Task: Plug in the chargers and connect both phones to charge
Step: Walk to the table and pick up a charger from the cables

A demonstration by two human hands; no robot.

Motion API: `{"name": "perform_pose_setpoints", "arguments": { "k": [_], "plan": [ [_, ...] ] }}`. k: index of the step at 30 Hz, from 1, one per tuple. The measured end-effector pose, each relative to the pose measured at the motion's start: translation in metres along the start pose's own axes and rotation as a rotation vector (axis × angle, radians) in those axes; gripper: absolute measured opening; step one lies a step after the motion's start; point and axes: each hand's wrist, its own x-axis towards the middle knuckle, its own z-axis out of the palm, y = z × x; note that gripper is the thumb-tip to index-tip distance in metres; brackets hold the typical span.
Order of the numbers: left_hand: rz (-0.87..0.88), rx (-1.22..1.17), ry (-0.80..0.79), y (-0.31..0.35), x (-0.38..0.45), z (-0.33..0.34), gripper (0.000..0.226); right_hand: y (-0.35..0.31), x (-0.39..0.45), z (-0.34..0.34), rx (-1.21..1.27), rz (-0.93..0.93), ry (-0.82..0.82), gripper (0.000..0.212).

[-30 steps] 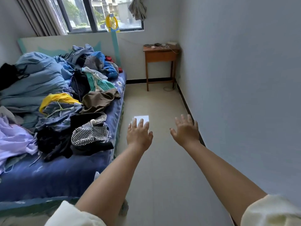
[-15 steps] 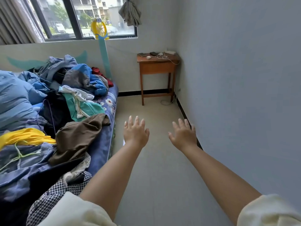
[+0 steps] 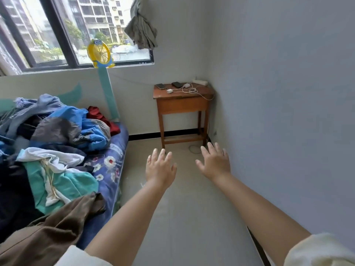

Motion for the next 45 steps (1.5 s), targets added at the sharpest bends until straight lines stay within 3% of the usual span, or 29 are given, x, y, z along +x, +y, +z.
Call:
{"name": "perform_pose_setpoints", "arguments": {
  "k": [9, 17, 25, 31, 39, 45],
  "plan": [
    [-0.103, -0.011, -0.018, -0.050, 0.228, 0.032, 0.050, -0.003, 0.245, 0.052, -0.016, -0.093, 0.003, 0.056],
    [-0.041, -0.012, -0.012, -0.097, 0.456, 0.055, 0.050, 0.001, 0.459, 0.093, -0.050, -0.016, -0.018, 0.054],
    [0.005, -0.035, -0.069, -0.098, 0.659, 0.100, 0.050, 0.048, 0.638, 0.138, -0.063, 0.087, -0.031, 0.054],
    [-0.023, -0.048, -0.075, -0.088, 0.810, 0.133, 0.050, 0.096, 0.787, 0.164, -0.043, 0.059, -0.044, 0.055],
    [-0.105, -0.040, -0.174, -0.100, 0.955, 0.177, 0.048, 0.128, 0.945, 0.208, -0.021, 0.017, -0.161, 0.055],
    [-0.072, -0.058, -0.212, -0.116, 1.056, 0.209, 0.049, 0.131, 1.038, 0.244, 0.031, -0.021, -0.192, 0.053]
  ]
}}
